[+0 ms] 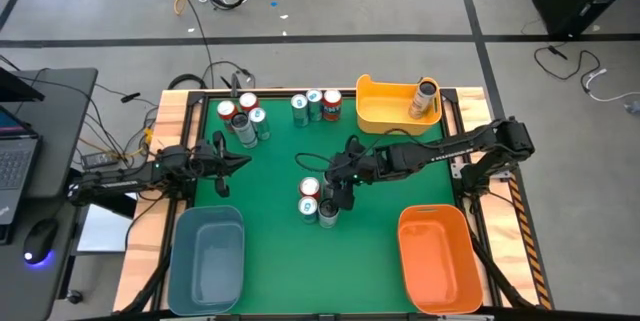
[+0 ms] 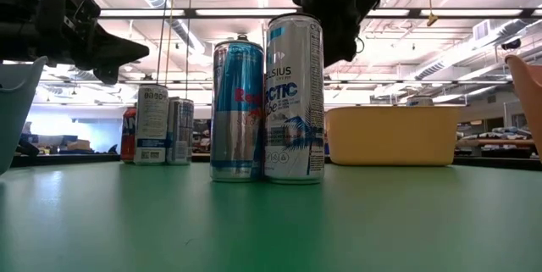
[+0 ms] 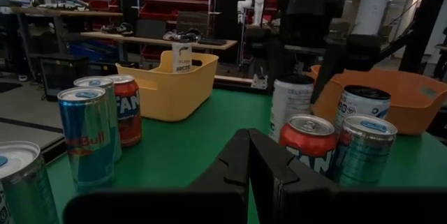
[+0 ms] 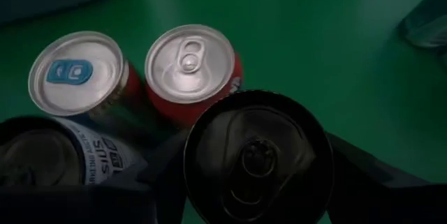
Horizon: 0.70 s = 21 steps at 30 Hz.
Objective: Sort soda cans
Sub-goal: Put the white-blue soda can into the yellow bin
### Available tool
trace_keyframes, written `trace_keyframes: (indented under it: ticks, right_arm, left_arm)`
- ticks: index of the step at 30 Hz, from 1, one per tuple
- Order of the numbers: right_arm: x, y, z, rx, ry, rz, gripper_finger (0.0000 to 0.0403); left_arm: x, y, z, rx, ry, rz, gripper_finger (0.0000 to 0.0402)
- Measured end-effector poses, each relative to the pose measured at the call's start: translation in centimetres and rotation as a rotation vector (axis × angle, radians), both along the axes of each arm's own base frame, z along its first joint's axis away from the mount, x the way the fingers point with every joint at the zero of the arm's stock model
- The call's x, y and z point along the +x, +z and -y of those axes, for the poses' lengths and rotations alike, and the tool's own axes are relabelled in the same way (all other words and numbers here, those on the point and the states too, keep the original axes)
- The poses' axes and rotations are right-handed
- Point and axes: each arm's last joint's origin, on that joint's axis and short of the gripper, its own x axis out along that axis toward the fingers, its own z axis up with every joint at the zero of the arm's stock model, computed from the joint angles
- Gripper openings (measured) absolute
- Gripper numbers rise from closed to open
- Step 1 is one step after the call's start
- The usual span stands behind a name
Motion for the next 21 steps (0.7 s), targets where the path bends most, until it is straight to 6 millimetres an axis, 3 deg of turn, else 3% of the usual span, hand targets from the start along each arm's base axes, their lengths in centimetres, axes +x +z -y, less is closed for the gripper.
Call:
trace_keyframes:
  ticks: [6,10,17,21]
  right_arm:
    - [-0.8,3.6,0.4,-0.042,-0.042,-0.005,0.0245]
    - [-2.3,7.2,0.9,-0.124,-0.114,-0.036,0.0245]
    - [-6.8,12.4,3.5,-0.265,-0.378,-0.087,0.0245]
    - [-10.6,13.8,5.7,-0.298,-0.602,-0.116,0.0245]
  left_arm:
    - [0.0,0.0,0.0,0.000,0.000,0.001,0.0010]
    - [0.0,0.0,0.0,0.001,0.000,0.001,0.0010]
    - [0.0,0.0,0.0,0.001,0.001,0.001,0.0010]
    - [0.0,0.0,0.0,0.001,0.001,0.001,0.0010]
